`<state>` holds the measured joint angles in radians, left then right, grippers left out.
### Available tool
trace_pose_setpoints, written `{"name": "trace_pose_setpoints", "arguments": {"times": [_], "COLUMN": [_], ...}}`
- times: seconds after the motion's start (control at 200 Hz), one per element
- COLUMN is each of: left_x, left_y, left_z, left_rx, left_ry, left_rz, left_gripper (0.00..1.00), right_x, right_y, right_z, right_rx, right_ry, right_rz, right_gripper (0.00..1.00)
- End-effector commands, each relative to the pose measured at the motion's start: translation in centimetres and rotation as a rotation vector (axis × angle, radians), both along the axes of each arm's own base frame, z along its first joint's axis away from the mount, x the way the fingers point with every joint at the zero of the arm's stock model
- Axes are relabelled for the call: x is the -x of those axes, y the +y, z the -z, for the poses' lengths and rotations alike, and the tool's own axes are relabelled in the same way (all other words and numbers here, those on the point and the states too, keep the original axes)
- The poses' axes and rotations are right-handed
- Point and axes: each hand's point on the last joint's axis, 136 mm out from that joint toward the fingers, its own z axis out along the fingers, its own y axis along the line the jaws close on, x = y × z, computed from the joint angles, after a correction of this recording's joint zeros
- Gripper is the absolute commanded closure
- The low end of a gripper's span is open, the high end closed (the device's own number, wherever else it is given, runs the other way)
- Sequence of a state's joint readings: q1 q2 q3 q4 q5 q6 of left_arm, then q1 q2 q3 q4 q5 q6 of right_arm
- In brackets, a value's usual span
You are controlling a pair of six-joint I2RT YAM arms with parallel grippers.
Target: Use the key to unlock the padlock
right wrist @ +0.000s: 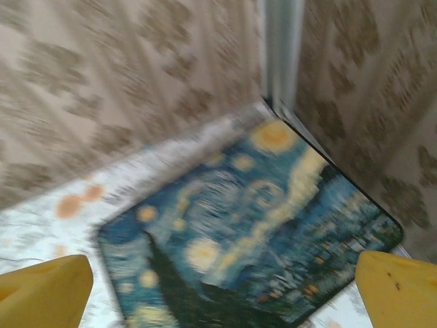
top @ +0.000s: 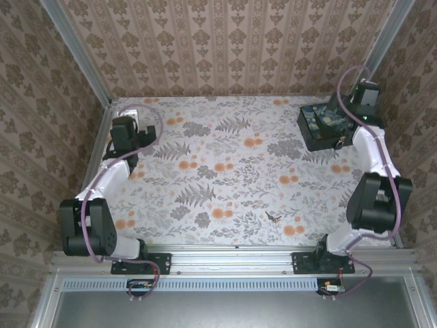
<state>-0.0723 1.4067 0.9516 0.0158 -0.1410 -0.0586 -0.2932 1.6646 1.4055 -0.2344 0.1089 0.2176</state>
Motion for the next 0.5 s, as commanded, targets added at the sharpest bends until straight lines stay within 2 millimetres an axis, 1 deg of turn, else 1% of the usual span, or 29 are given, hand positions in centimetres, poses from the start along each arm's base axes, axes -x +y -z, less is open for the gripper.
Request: {"name": "trace_pose_setpoints", "arguments": {"times": [0.0,0.07,0.165,0.24,0.34,0.495], "left_x": [2.8,3.3,3.8,4.0,4.3,4.3], "left_y": [-3.8,-6.3,-9.8,-11.6,-13.1,-13.9], "left_z": [2.8,2.7,3.0,3.4,3.5,3.0], "left_rx": [0.068,0.021,0.019,0.003,0.019,0.009], "left_ry": [0.219,0.235,0.258,0.274,0.292,0.3], "left_rz": [0.091,0.152,0.25,0.288,0.324,0.335], "left_gripper": [0.0,0.0,0.0,0.0,0.0,0.0], "right_x": [1.5,1.1,0.8,0.3,-0.5,-1.9], "right_y": [-2.8,-4.6,-7.0,-8.1,-8.8,-9.1], "right_z": [4.2,5.1,6.5,7.6,8.9,11.1], "right_rx": [-0.049,-0.04,-0.039,-0.045,-0.046,-0.091], "right_ry": [0.2,0.231,0.248,0.26,0.284,0.28], "right_rz": [0.091,0.118,0.163,0.165,0.14,0.07], "right_gripper": [0.0,0.0,0.0,0.0,0.0,0.0]}}
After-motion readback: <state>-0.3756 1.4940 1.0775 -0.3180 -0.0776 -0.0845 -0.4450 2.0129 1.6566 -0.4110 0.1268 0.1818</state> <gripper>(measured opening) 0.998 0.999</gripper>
